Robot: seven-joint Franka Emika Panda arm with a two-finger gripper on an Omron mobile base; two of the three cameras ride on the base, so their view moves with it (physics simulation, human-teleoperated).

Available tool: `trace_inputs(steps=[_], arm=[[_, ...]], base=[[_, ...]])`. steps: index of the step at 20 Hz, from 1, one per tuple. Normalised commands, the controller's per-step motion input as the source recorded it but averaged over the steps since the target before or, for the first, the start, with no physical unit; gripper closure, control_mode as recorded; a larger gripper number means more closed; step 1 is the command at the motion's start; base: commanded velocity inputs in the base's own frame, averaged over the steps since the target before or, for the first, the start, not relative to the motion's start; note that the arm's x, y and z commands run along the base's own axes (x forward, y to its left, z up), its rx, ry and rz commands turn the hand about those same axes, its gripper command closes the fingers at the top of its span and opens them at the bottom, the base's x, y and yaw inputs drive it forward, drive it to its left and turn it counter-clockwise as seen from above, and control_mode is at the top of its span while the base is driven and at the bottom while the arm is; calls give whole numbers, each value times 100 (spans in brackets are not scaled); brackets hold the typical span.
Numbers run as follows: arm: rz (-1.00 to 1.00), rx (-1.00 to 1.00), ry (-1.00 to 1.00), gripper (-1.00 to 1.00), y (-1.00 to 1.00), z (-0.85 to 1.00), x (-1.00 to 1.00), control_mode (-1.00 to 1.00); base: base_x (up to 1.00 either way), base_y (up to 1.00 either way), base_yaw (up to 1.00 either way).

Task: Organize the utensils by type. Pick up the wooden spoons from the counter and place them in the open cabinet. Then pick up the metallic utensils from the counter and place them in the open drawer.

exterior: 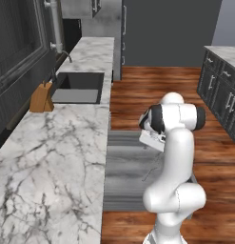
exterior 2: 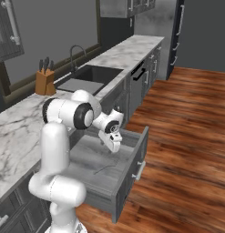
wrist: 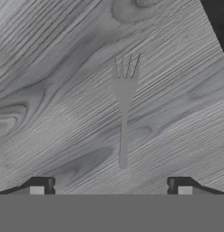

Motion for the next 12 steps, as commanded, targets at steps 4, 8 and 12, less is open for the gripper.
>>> trace_inputs(steps=[4,8,12], arm=[[5,0,-27,-100,0,65,-58,-100],[12,-3,-12,-100,2,58,-54,-100],[18,-5,0,-100,1,63,-37,-100]], base=[[0,0,0],[0,0,0],[0,0,0]])
